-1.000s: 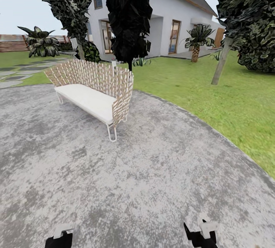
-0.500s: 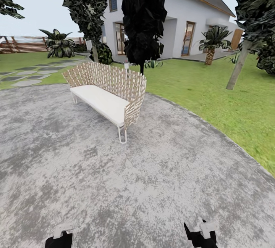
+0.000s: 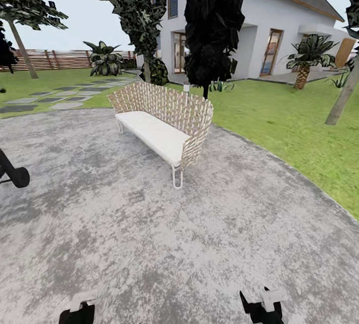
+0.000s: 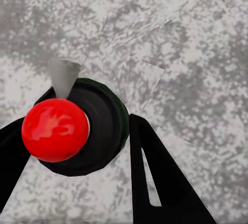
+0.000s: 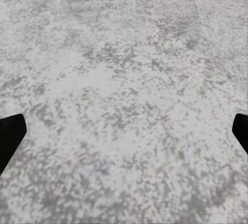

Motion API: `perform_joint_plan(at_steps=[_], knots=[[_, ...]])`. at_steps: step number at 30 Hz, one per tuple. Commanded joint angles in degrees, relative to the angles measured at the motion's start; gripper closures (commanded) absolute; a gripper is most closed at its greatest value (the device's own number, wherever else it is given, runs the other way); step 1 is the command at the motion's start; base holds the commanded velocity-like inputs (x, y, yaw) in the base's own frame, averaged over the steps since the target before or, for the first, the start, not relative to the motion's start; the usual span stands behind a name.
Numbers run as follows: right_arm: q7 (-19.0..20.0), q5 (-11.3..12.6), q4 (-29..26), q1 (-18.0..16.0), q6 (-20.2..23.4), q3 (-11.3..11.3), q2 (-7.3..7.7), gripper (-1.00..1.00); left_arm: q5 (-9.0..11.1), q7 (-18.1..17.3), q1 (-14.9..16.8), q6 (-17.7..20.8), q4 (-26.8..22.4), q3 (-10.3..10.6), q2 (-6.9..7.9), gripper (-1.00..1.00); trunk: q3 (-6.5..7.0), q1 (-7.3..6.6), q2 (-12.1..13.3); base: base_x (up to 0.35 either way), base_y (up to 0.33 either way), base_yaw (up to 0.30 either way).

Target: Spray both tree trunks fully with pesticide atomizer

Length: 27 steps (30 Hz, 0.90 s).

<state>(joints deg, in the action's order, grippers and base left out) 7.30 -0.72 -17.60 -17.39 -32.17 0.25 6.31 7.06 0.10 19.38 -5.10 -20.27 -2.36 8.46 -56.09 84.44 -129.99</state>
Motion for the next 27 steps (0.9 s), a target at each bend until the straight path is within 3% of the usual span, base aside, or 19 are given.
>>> perform_joint_plan(at_steps=[1,8,27], knots=[[0.1,-0.1,0.0,0.0,-0.2,0.0,0.02,-1.00,0.6,0.0,0.0,-0.2,0.1,0.1,-0.01,1.00,-0.01,-0.01,0.0,0.015,0.000,0.266],[0.1,-0.1,0.0,0.0,-0.2,0.0,0.02,-1.00,2.4,-0.2,0.0,-0.3,0.1,0.1,-0.02,1.00,0.22,-0.01,0.0,0.191,0.104,0.266],[0.1,-0.2,0.1,0.0,-0.2,0.0,0.02,-1.00,2.5,-0.2,0.0,-0.3,0.1,0.2,-0.07,1.00,0.87,-0.01,0.0,0.285,0.182,0.266]])
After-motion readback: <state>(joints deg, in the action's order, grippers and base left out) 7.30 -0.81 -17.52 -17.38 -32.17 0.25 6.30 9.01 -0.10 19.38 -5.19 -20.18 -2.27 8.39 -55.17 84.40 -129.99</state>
